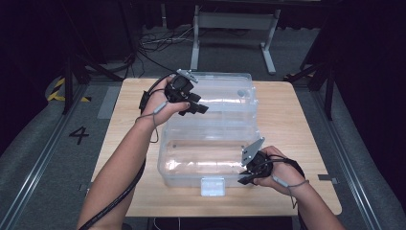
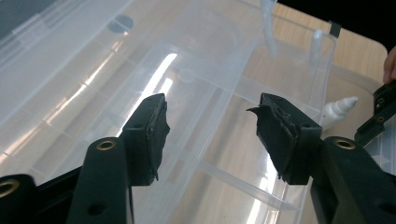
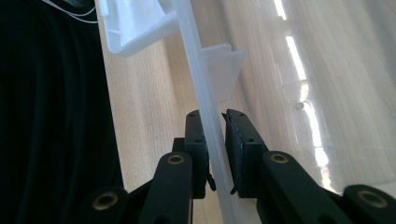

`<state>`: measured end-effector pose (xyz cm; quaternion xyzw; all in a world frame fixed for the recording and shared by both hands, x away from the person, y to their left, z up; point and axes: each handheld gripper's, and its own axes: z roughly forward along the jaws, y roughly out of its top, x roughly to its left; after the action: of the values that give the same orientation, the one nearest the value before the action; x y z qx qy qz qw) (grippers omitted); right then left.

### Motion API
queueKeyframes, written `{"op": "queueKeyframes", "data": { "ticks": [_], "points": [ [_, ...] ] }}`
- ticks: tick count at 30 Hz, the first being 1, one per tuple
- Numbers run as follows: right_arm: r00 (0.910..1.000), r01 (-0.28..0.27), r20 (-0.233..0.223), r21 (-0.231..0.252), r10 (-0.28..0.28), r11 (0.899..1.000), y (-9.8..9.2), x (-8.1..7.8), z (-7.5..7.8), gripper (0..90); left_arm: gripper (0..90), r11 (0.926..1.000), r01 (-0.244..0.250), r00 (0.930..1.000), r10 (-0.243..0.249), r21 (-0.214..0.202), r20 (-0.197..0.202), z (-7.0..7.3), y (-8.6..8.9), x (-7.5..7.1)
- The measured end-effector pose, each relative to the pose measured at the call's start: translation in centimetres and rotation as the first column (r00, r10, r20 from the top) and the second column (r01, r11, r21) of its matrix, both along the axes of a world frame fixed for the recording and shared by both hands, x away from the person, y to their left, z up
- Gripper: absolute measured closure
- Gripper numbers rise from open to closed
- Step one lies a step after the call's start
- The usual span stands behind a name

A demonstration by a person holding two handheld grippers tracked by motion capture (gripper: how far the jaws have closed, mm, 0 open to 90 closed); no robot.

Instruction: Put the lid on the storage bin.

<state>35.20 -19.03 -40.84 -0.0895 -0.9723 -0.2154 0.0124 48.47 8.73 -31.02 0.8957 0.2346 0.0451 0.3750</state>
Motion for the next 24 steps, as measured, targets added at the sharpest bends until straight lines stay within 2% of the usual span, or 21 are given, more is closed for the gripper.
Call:
{"op": "queueKeyframes", "data": {
  "ticks": [1, 3, 4, 6, 7, 10, 11, 12, 13, 15, 17, 18, 19, 21, 24],
  "points": [
    [0.9992, 0.038, -0.012, 0.013, -0.038, 0.999, 0.1, -0.2, 0.0, 79.7, 44.9, 1.0000, 0.005, 1.0000, -0.005, 0.008, -0.006, -0.1, -0.1, 0.0],
    [0.9992, 0.038, -0.012, 0.013, -0.038, 0.999, 0.1, -0.2, 0.0, 79.7, 45.1, 0.9998, 0.012, 0.9999, -0.012, 0.016, -0.012, -0.3, -0.2, 0.0],
    [0.9993, 0.037, -0.011, 0.012, -0.036, 0.999, 0.1, -0.2, 0.0, 79.6, 45.2, 0.9998, 0.020, 0.9998, -0.020, 0.007, -0.001, -0.4, -0.3, 0.0],
    [0.9992, 0.038, -0.013, 0.013, -0.038, 0.999, 0.1, -0.2, 0.0, 79.6, 55.4, 0.9988, 0.048, 0.9986, -0.047, 0.010, -0.025, -0.2, -0.5, -0.2],
    [0.9992, 0.038, -0.013, 0.013, -0.038, 0.999, 0.1, -0.2, 0.0, 79.6, 54.0, 0.9988, 0.048, 0.9986, -0.047, 0.010, -0.025, -0.2, -0.5, -0.2],
    [0.9992, 0.037, -0.013, 0.013, -0.037, 0.999, 0.1, -0.2, 0.0, 79.6, 55.9, 0.9974, 0.054, 0.9985, -0.055, 0.048, 0.004, -0.1, -0.8, -0.5],
    [0.9989, 0.044, -0.016, 0.016, -0.044, 0.999, 0.2, -0.2, 0.0, 79.6, 60.4, 0.9960, 0.056, 0.9980, -0.058, 0.071, 0.026, 0.0, -1.0, -0.7],
    [0.9989, 0.044, -0.016, 0.016, -0.044, 0.999, 0.2, -0.2, 0.0, 79.6, 62.5, 0.9960, 0.056, 0.9980, -0.058, 0.071, 0.026, 0.0, -1.0, -0.7],
    [1.0000, 0.003, -0.003, 0.000, -0.003, 1.000, 0.0, 0.0, 0.0, 79.6, 64.9, 0.9951, 0.051, 0.9978, -0.054, 0.085, 0.038, 0.1, -1.2, -0.8],
    [1.0000, 0.004, -0.004, 0.002, -0.004, 1.000, 0.0, 0.0, 0.0, 79.5, 70.6, 0.9946, 0.047, 0.9978, -0.051, 0.093, 0.041, 0.1, -1.2, -0.8],
    [0.9997, 0.022, -0.009, 0.009, -0.022, 1.000, 0.1, -0.1, 0.0, 79.5, 73.7, 0.9950, 0.038, 0.9985, -0.042, 0.092, 0.034, 0.2, -1.1, -0.8],
    [1.0000, 0.003, -0.002, 0.002, -0.003, 1.000, 0.0, 0.0, 0.0, 79.4, 76.7, 0.9955, 0.035, 0.9989, -0.038, 0.087, 0.029, 0.2, -1.0, -0.7],
    [0.9997, 0.023, -0.011, 0.009, -0.023, 1.000, 0.0, -0.1, 0.0, 79.4, 79.3, 0.9960, 0.036, 0.9992, -0.037, 0.082, 0.016, 0.2, -0.9, -0.6],
    [0.9997, 0.022, -0.010, 0.010, -0.022, 1.000, 0.1, -0.1, 0.0, 79.5, 80.6, 0.9962, 0.047, 0.9988, -0.048, 0.074, 0.007, 0.2, -0.8, -0.5],
    [0.9998, 0.021, -0.006, 0.015, -0.021, 1.000, 0.0, -0.1, -0.1, 79.5, 81.2, 0.9954, 0.055, 0.9983, -0.056, 0.079, 0.012, 0.3, -0.8, -0.8]
  ]
}}
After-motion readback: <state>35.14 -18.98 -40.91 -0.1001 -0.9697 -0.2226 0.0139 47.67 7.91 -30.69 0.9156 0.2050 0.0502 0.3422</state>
